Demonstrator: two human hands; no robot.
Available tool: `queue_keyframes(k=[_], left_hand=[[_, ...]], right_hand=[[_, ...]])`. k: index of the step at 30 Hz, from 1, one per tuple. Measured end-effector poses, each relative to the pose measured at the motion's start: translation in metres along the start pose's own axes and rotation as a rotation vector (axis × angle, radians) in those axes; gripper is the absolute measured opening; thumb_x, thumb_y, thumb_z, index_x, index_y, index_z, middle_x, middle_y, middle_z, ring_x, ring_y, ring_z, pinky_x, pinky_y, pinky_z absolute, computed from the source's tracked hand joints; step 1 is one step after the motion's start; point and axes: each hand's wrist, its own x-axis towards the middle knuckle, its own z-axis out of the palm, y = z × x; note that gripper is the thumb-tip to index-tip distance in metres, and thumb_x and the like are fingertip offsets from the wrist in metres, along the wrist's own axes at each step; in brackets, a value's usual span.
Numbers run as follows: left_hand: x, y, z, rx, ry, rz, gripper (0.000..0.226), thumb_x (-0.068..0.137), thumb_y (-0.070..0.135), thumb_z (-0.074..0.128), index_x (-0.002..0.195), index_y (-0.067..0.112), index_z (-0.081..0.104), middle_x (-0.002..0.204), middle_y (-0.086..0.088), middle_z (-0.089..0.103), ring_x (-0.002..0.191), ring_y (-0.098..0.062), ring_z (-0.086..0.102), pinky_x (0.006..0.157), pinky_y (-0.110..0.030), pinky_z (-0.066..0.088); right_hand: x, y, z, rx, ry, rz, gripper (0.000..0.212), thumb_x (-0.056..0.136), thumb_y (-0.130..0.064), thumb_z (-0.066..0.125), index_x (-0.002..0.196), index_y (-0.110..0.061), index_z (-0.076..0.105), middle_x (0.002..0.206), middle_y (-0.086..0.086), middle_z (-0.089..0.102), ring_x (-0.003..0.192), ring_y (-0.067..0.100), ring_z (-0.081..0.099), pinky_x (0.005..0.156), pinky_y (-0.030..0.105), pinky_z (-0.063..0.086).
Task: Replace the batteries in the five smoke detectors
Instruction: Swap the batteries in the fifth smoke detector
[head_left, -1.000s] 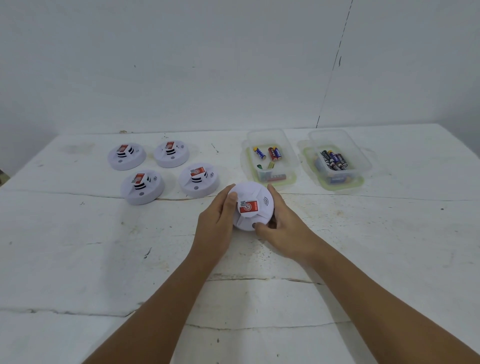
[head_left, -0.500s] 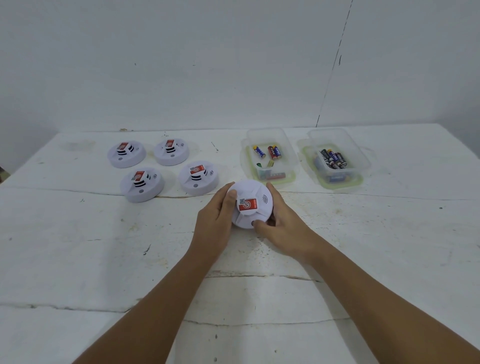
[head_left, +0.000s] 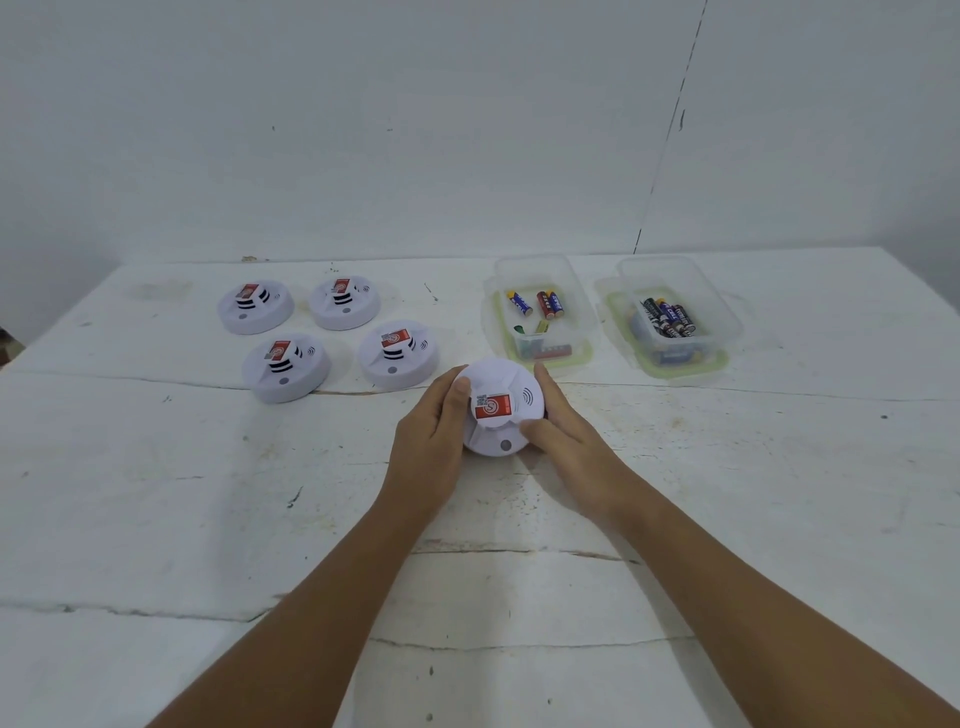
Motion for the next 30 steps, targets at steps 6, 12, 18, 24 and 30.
queue_keyframes(k=[6, 12, 18, 24, 30], left_hand=[[-0.002, 0.001, 0.001, -0.022, 0.022, -0.013, 0.038, 0.109, 0.045, 0.041, 0.132, 0.031, 0.066, 0.123, 0.018, 0.071, 0.113, 0.009, 0.061, 0.086, -0.004, 0.046], [-0.004, 0.002, 0.002, -0.007, 0.035, -0.013, 0.036, 0.110, 0.045, 0.040, 0.130, 0.031, 0.066, 0.121, 0.018, 0.071, 0.111, 0.009, 0.061, 0.083, -0.004, 0.046], [-0.004, 0.000, 0.001, 0.005, 0.038, -0.008, 0.033, 0.110, 0.044, 0.041, 0.128, 0.032, 0.066, 0.119, 0.018, 0.071, 0.110, 0.008, 0.062, 0.083, -0.005, 0.047], [-0.003, 0.000, 0.001, 0.007, 0.040, -0.012, 0.034, 0.110, 0.044, 0.041, 0.129, 0.031, 0.066, 0.119, 0.017, 0.071, 0.108, 0.010, 0.061, 0.081, -0.005, 0.047], [-0.004, 0.003, 0.001, -0.011, 0.040, -0.018, 0.033, 0.110, 0.041, 0.041, 0.128, 0.028, 0.066, 0.118, 0.016, 0.071, 0.106, 0.011, 0.062, 0.078, -0.004, 0.046]], right_hand=[[-0.003, -0.004, 0.001, -0.040, 0.039, -0.020, 0.074, 0.097, -0.028, 0.047, 0.163, -0.046, 0.020, 0.145, -0.037, 0.051, 0.135, -0.005, 0.051, 0.121, 0.044, 0.039], [-0.007, -0.009, 0.002, -0.093, 0.043, -0.036, 0.067, 0.106, -0.020, 0.043, 0.162, -0.048, 0.019, 0.126, -0.053, 0.052, 0.125, -0.014, 0.053, 0.116, 0.036, 0.042], [-0.011, -0.014, 0.004, -0.169, 0.098, -0.024, 0.067, 0.109, -0.019, 0.041, 0.165, -0.042, 0.013, 0.115, -0.062, 0.046, 0.114, -0.027, 0.049, 0.114, 0.036, 0.041], [-0.009, -0.010, 0.005, -0.180, 0.097, -0.017, 0.067, 0.107, -0.028, 0.044, 0.164, -0.045, 0.013, 0.117, -0.060, 0.044, 0.112, -0.024, 0.052, 0.113, 0.030, 0.042], [-0.010, -0.010, 0.004, -0.222, 0.106, -0.012, 0.066, 0.110, -0.024, 0.043, 0.165, -0.042, 0.011, 0.110, -0.058, 0.039, 0.101, -0.025, 0.051, 0.096, 0.018, 0.038]])
